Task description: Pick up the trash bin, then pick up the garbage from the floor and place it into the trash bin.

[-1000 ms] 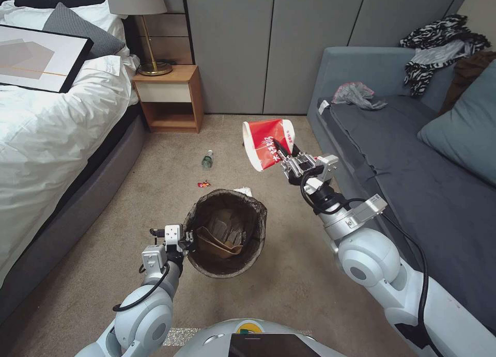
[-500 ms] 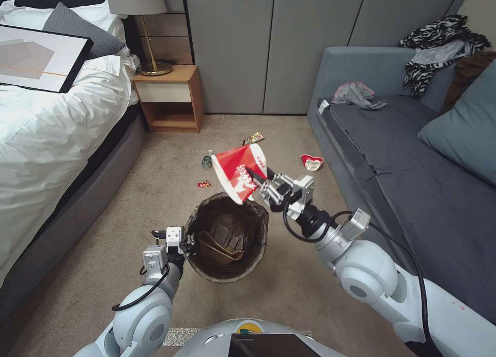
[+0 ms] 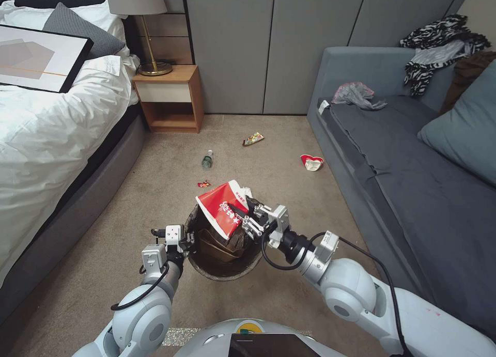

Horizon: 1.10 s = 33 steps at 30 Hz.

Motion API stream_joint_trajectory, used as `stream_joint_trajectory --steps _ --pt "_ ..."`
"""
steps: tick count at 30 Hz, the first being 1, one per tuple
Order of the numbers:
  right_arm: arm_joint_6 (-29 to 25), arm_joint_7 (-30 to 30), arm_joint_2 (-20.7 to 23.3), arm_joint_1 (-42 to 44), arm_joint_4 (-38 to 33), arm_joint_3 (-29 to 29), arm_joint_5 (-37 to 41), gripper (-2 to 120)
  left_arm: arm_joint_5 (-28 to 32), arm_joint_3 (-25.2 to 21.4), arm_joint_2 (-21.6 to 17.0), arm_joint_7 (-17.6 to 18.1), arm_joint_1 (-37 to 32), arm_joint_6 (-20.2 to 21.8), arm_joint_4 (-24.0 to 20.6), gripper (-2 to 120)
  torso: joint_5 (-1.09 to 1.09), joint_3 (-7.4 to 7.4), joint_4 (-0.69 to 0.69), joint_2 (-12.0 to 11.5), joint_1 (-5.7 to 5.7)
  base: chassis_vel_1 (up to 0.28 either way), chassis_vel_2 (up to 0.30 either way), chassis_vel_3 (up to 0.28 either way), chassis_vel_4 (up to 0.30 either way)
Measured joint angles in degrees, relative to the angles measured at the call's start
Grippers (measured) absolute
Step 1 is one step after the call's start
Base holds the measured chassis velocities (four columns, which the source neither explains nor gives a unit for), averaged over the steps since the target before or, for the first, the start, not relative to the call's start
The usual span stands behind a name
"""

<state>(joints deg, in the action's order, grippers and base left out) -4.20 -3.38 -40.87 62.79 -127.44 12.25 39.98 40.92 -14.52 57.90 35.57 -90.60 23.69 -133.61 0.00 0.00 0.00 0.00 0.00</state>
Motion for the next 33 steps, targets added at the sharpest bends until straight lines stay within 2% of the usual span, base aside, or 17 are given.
stream_joint_trajectory --steps 12,18,20,21,23,24,26,28,29,30,32,33 --pt "-0.5 -0.7 -3.8 -3.6 6.5 4.5 -2.0 24 0.3 0.0 0.4 0.1 0.4 -0.1 -0.3 0 0.0 0.0 0.0 0.0 0.0 0.0 0.0 0.0 0.0" --pt "-0.2 -1.8 -4.2 -4.4 6.9 5.5 -2.3 25 0.5 -0.1 0.5 0.3 0.5 -0.2 -0.3 0 0.0 0.0 0.0 0.0 0.0 0.0 0.0 0.0 0.0" --pt "0.3 -2.6 -4.3 -4.6 6.9 6.0 -2.4 36 0.8 -0.2 0.6 0.4 0.6 -0.3 -0.4 0 0.0 0.0 0.0 0.0 0.0 0.0 0.0 0.0 0.0" --pt "0.3 -2.6 -4.3 -4.6 6.9 6.0 -2.4 36 0.8 -0.2 0.6 0.4 0.6 -0.3 -0.4 0 0.0 0.0 0.0 0.0 0.0 0.0 0.0 0.0 0.0" --pt "0.3 -3.2 -4.3 -4.6 6.8 6.3 -2.6 47 1.1 -0.2 0.7 0.6 0.9 -0.3 -0.4 0 0.0 0.0 0.0 0.0 0.0 0.0 0.0 0.0 0.0" --pt "0.3 -3.2 -4.3 -4.6 6.8 6.3 -2.6 47 1.1 -0.2 0.7 0.6 0.9 -0.3 -0.4 0 0.0 0.0 0.0 0.0 0.0 0.0 0.0 0.0 0.0" --pt "0.4 -3.5 -4.3 -4.5 6.7 6.3 -2.8 58 1.3 -0.1 0.8 0.7 1.2 -0.2 -0.2 0 0.0 0.0 0.0 0.0 0.0 0.0 0.0 0.0 0.0" --pt "0.4 -3.6 -4.3 -4.4 6.7 6.3 -2.8 61 1.3 -0.1 0.8 0.8 1.2 -0.2 -0.2 0 0.0 0.0 0.0 0.0 0.0 0.0 0.0 0.0 0.0" --pt "0.4 -3.7 -4.3 -4.3 6.4 6.3 -2.8 68 1.3 -0.1 0.9 0.8 1.3 -0.2 0.0 0 0.0 0.0 0.0 0.0 0.0 0.0 0.0 0.0 0.0" --pt "0.4 -3.7 -4.3 -4.3 6.4 6.3 -2.8 68 1.3 -0.1 0.9 0.8 1.3 -0.2 0.0 0 0.0 0.0 0.0 0.0 0.0 0.0 0.0 0.0 0.0" --pt "0.5 -3.8 -4.1 -4.0 6.1 6.3 -2.9 79 1.4 0.0 0.9 0.9 1.4 -0.1 0.1 0 -0.01 0.0 0.0 0.0 0.0 0.0 0.0 0.0 0.0" --pt "0.5 -3.8 -4.1 -4.0 6.1 6.3 -2.9 79 1.4 0.0 0.9 0.9 1.4 -0.1 0.1 0 -0.01 0.0 0.0 0.0 0.0 0.0 0.0 0.0 0.0"
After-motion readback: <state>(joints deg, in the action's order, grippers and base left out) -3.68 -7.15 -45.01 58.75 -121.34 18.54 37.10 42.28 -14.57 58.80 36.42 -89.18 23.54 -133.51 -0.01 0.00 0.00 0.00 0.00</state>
